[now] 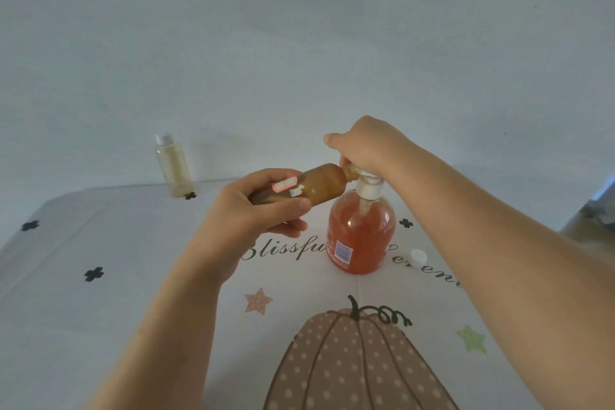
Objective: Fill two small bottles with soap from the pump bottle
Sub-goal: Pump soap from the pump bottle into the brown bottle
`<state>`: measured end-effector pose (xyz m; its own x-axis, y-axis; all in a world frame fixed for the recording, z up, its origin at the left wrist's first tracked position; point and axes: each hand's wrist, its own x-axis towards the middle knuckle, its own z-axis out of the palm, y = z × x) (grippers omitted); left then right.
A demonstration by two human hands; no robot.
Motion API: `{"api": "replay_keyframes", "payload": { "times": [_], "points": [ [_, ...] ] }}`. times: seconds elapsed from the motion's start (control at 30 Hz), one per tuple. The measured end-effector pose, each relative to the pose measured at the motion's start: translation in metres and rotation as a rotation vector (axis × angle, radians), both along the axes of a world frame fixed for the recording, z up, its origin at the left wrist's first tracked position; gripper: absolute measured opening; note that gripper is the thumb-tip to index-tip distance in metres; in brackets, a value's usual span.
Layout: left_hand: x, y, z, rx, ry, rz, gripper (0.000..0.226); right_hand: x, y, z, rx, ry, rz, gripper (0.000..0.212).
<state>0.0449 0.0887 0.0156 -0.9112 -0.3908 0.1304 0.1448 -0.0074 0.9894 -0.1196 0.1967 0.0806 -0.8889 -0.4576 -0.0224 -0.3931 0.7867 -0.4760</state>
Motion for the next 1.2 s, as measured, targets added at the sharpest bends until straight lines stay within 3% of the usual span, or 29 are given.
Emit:
{"api": "replay_keyframes", "payload": {
  "times": [0.23, 0.47, 0.87, 1.2],
  "points": [
    [0.0, 0.004, 0.002, 0.029, 0.018, 0.021, 0.044, 0.0, 0.003, 0.001, -0.039, 0.043, 0.007, 0.044],
    [0.001, 0.007, 0.005, 0.022, 0.056, 0.038, 0.031, 0.002, 0.004, 0.013, -0.025, 0.073, 0.046, 0.041],
    [0.0, 0.0, 0.001, -0.007, 0.004, -0.015, 0.03, -0.003, 0.001, -0.004, -0.014, 0.104, 0.015, 0.037],
    [0.002, 0.008, 0.005, 0.028, 0.058, 0.024, 0.041, 0.002, 0.003, 0.013, 0.015, 0.145, 0.039, 0.037]
  ]
}}
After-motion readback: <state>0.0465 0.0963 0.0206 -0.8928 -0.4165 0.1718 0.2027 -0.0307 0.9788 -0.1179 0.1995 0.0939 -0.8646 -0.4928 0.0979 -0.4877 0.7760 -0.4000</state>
